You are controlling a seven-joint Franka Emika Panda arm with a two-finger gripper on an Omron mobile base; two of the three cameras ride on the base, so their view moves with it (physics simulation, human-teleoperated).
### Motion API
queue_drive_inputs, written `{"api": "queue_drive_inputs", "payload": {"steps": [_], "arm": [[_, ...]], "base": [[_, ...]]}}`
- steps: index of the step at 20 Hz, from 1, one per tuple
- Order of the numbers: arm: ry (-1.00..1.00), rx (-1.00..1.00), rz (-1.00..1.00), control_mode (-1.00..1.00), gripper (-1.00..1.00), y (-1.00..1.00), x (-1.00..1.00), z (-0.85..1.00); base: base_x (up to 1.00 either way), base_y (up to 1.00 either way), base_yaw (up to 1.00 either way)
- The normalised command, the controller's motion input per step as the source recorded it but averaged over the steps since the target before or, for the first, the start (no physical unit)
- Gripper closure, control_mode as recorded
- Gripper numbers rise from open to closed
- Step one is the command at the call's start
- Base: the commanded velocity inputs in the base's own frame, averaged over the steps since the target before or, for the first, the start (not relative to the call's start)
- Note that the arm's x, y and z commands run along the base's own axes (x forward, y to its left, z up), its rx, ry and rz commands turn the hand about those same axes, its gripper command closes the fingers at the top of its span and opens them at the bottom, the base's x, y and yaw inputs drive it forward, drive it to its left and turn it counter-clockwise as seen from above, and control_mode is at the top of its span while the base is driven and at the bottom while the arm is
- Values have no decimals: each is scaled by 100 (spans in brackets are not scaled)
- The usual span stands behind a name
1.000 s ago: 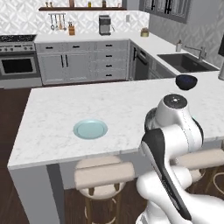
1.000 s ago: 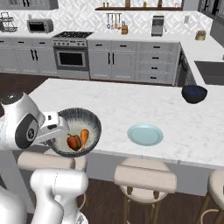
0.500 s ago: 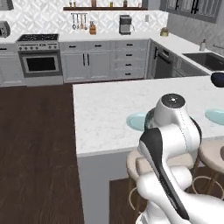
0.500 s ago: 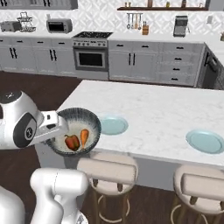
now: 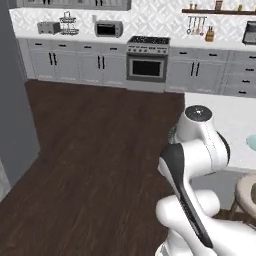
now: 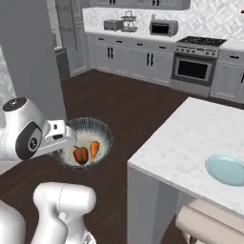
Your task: Pick the chicken drumstick and bell pepper from their plates and place them in the bowl. Then put the bowl in the fridge.
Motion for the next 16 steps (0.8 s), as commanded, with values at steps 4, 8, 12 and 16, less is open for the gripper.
{"api": "queue_drive_inputs", "payload": {"steps": [4,8,12,16], "arm": [[0,0,0,100,100,0,0,0],[0,0,0,100,100,0,0,0],[0,0,0,100,100,0,0,0],[0,0,0,100,100,0,0,0]], "base": [[14,63,67],[97,35,33],[100,0,-2],[100,0,-14]]}}
